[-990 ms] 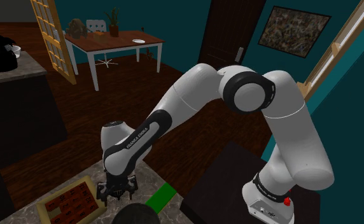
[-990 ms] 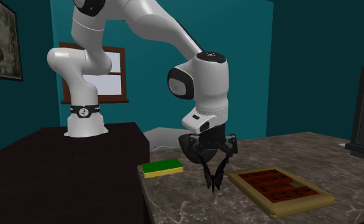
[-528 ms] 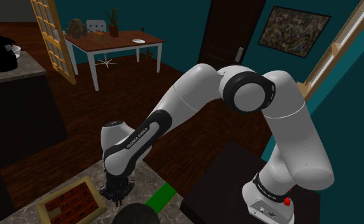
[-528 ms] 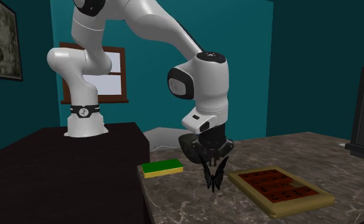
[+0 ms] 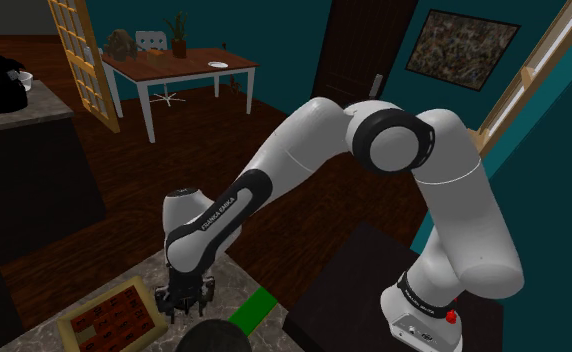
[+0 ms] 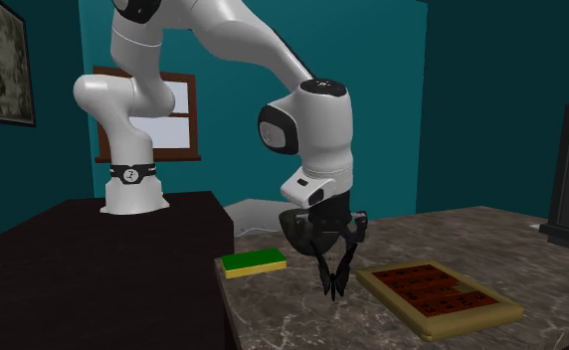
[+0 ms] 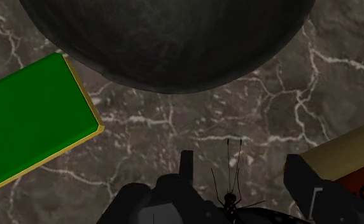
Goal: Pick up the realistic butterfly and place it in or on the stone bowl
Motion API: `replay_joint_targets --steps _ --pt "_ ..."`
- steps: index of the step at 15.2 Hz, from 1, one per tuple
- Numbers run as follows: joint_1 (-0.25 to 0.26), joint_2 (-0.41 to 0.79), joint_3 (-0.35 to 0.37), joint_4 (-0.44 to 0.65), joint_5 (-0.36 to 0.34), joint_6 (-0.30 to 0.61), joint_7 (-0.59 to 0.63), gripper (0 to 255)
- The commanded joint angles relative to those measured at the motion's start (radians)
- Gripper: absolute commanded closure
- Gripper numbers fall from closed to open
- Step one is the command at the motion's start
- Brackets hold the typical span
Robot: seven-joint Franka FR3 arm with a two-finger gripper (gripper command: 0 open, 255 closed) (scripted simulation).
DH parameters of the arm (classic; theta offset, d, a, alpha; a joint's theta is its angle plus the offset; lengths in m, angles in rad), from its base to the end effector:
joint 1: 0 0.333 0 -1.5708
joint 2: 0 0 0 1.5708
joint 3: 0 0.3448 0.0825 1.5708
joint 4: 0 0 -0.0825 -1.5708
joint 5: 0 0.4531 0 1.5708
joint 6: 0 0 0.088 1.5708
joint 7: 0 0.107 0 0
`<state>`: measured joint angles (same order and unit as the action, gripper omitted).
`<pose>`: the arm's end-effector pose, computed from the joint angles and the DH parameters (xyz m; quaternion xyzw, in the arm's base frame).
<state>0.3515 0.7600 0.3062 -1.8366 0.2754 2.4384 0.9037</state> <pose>0.5401 0.4152 0.0836 -0.9447 0.2601 0.1817 0.0836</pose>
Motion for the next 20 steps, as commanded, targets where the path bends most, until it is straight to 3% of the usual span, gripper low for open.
replay_joint_targets --steps 1,4,7,15,20 --pt "-0.086 -0.043 0.05 -0.09 0.063 0.105 -0.109 0" --pt "-0.304 -0.085 0.201 -0.231 0.217 0.277 -0.363 0" --pt "-0.596 -0.052 0.421 -0.334 0.38 0.418 -0.667 0" --pt "-0.529 0.055 0.399 -0.274 0.358 0.484 -0.661 0" --pt "-0.529 0.055 0.399 -0.274 0.358 0.484 -0.661 0"
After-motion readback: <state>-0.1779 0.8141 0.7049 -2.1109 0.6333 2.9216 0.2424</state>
